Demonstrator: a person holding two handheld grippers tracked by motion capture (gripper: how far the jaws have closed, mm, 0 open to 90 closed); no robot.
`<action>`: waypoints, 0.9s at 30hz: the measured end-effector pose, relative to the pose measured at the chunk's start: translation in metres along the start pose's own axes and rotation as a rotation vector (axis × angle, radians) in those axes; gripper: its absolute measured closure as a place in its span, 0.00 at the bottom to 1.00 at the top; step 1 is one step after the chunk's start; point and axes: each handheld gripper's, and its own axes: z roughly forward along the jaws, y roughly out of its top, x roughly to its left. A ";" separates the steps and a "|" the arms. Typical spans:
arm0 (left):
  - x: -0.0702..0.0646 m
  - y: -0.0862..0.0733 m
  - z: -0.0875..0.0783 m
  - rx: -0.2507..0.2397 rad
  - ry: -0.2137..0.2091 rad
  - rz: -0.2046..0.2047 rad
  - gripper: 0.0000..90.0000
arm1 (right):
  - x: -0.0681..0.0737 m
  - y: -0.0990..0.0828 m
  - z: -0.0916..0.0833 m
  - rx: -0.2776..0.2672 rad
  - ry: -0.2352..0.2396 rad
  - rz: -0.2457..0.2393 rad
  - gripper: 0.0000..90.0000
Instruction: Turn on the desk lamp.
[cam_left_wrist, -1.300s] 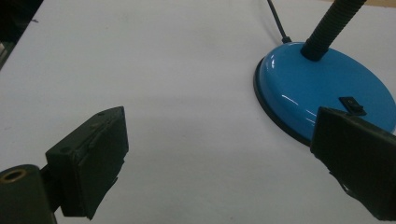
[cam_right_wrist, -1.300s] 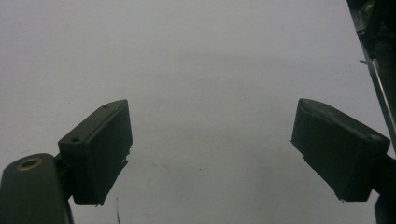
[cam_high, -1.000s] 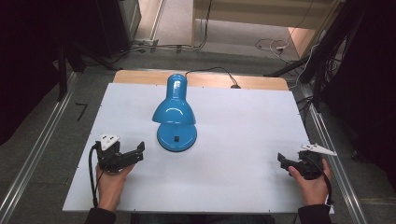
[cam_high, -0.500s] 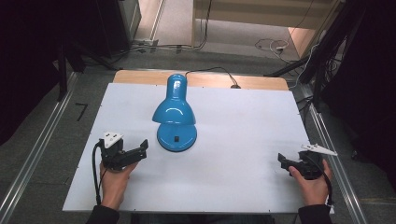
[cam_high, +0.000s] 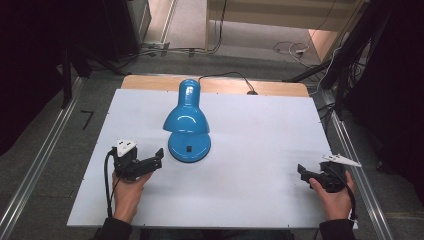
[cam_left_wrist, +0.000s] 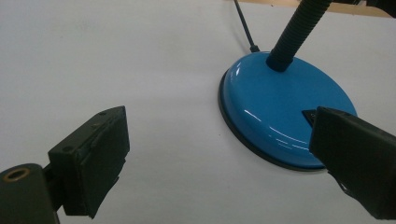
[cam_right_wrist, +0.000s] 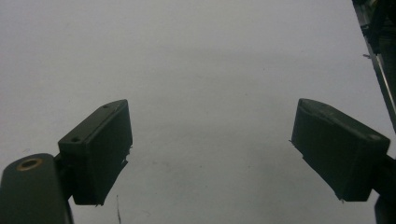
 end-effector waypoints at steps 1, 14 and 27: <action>-0.001 0.000 0.001 0.003 -0.003 0.005 0.06 | 0.000 0.000 0.000 0.000 0.000 0.000 0.12; -0.011 0.001 0.009 0.015 -0.017 0.029 0.07 | 0.000 0.000 0.000 0.002 0.002 -0.002 0.12; -0.022 0.002 0.016 0.020 -0.033 0.048 0.08 | 0.001 0.000 0.001 0.005 0.003 0.000 0.12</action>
